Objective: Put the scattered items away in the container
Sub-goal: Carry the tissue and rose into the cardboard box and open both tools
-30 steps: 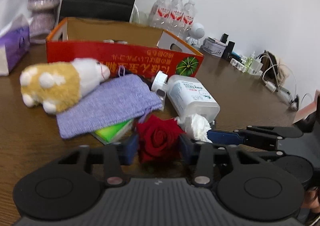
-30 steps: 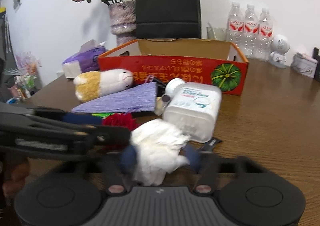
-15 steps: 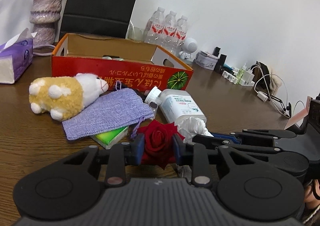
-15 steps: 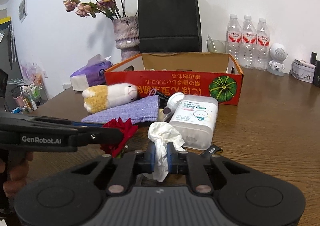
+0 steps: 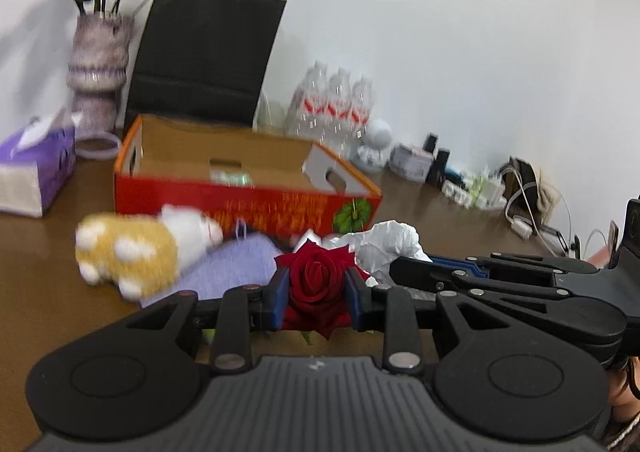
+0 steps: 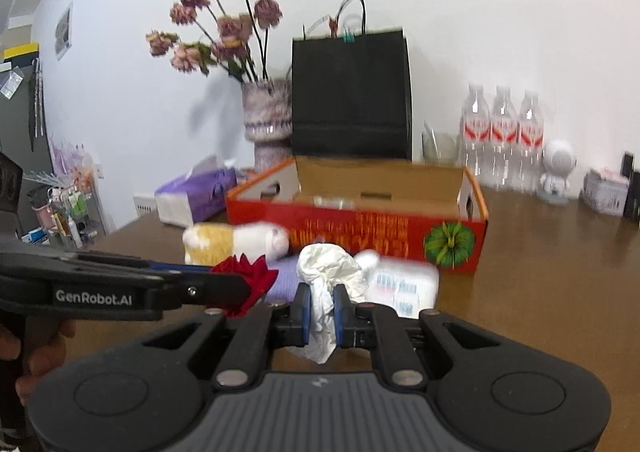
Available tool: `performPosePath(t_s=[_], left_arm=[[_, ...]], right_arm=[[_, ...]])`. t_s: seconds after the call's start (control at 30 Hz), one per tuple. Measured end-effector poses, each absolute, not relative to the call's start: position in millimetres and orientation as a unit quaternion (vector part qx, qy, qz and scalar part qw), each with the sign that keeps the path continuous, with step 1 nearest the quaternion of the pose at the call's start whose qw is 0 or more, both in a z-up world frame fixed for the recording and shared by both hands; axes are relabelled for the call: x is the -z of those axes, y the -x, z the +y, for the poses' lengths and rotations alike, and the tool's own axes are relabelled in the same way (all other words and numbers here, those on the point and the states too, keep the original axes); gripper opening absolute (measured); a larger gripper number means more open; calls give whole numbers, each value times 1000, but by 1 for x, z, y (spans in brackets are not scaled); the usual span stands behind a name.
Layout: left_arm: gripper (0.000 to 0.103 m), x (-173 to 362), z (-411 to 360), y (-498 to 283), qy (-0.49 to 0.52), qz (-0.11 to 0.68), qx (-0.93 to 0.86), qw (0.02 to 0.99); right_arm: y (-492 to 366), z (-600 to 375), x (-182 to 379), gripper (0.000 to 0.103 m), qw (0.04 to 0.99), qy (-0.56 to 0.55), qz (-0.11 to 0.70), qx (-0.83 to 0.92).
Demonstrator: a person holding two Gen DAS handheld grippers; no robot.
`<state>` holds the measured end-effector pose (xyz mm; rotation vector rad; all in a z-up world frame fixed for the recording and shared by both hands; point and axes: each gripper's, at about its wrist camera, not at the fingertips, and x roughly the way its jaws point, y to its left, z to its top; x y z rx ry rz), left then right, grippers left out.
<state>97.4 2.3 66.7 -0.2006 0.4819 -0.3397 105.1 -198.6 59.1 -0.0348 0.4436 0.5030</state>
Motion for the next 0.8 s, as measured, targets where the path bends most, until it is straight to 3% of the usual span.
performPosePath(t_s=[0.47,0.8], left_arm=[[30,-113,19,-177,99,179,114,972],[30,-110,29,-250,122,184,94,971]], right_arm=[[-193,-185,-114,10,961,2,178,-214],[-271,-169,-105,10,960,-26,197,-199]])
